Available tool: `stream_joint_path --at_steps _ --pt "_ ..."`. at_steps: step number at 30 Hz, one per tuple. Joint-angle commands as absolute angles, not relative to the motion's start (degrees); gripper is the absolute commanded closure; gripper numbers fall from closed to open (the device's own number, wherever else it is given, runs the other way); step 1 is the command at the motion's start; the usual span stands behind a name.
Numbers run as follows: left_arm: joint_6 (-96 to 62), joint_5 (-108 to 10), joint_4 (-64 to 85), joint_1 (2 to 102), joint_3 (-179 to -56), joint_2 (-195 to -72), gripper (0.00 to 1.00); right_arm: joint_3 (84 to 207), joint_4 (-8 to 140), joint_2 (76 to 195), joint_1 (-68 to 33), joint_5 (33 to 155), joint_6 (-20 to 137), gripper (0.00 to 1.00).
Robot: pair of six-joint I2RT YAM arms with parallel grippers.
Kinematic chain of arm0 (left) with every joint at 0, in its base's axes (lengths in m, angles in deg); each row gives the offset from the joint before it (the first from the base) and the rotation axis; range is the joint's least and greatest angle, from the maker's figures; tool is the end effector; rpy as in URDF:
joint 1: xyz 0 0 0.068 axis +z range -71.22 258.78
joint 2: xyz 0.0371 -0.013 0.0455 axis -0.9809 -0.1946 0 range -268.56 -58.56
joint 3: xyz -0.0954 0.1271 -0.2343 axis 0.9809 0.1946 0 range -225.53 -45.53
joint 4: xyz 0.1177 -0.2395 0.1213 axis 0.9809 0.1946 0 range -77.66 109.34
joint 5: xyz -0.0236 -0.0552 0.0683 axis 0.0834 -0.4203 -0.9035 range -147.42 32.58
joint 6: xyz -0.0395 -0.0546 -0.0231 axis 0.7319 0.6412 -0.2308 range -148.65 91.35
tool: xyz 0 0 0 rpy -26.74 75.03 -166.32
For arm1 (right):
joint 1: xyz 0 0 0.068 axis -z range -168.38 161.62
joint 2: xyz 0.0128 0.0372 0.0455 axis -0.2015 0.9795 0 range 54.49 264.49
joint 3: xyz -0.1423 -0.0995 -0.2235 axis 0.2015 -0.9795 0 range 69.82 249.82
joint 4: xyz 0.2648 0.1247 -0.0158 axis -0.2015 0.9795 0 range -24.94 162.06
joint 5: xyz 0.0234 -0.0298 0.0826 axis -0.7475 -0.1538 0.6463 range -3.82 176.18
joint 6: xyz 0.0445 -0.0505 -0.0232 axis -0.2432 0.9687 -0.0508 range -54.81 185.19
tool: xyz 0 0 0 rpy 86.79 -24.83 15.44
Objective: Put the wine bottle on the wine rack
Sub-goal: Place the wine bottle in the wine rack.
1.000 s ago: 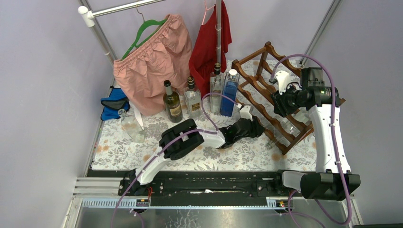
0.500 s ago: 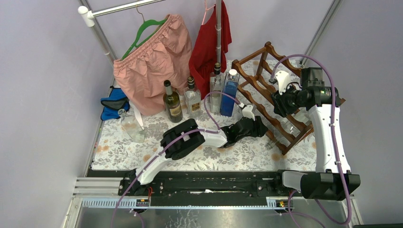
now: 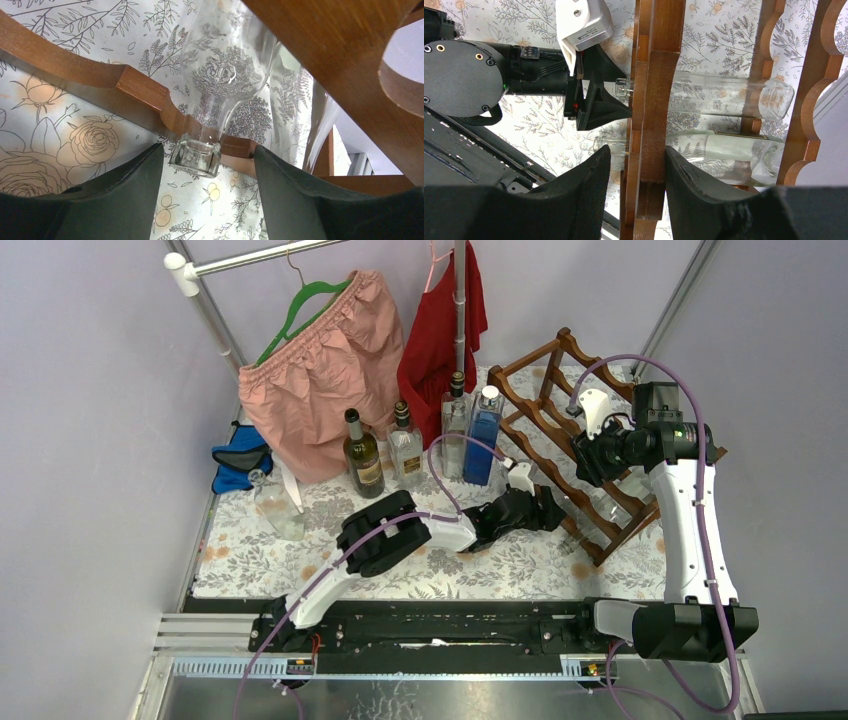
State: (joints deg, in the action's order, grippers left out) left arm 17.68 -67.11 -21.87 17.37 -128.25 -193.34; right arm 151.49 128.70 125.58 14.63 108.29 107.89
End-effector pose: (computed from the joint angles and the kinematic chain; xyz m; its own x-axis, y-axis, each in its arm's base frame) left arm 0.2754 -0.4848 0.0852 -0.6719 -0.2570 -0.6947 0.4387 0.6175 -0.6528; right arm 0.2717 0.0078 0.3808 -0.4662 -0.6047 -0.6458 -0.6716 0.7171 -0.1866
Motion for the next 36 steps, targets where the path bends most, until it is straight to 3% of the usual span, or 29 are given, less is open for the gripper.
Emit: stream_joint_path --at_steps 1,15,24,28,36 --pt "16.26 -67.97 -23.42 17.25 -126.22 -190.8 0.26 151.29 130.3 124.89 14.26 109.82 108.26 0.5" --pt "15.94 -66.99 -26.33 17.09 -120.95 -187.46 0.3 151.46 130.63 124.63 14.26 109.89 108.43 0.5" --pt "15.43 -66.03 -29.59 16.57 -116.21 -185.06 0.44 151.73 130.85 124.72 14.26 110.0 108.39 0.5" --pt "15.48 -66.93 -29.49 16.35 -114.59 -184.5 0.65 151.82 130.87 124.71 14.26 110.04 108.31 0.5" --pt "16.88 -68.58 -22.43 16.54 -120.42 -188.71 0.74 151.82 130.97 124.55 14.26 110.1 108.34 0.5"
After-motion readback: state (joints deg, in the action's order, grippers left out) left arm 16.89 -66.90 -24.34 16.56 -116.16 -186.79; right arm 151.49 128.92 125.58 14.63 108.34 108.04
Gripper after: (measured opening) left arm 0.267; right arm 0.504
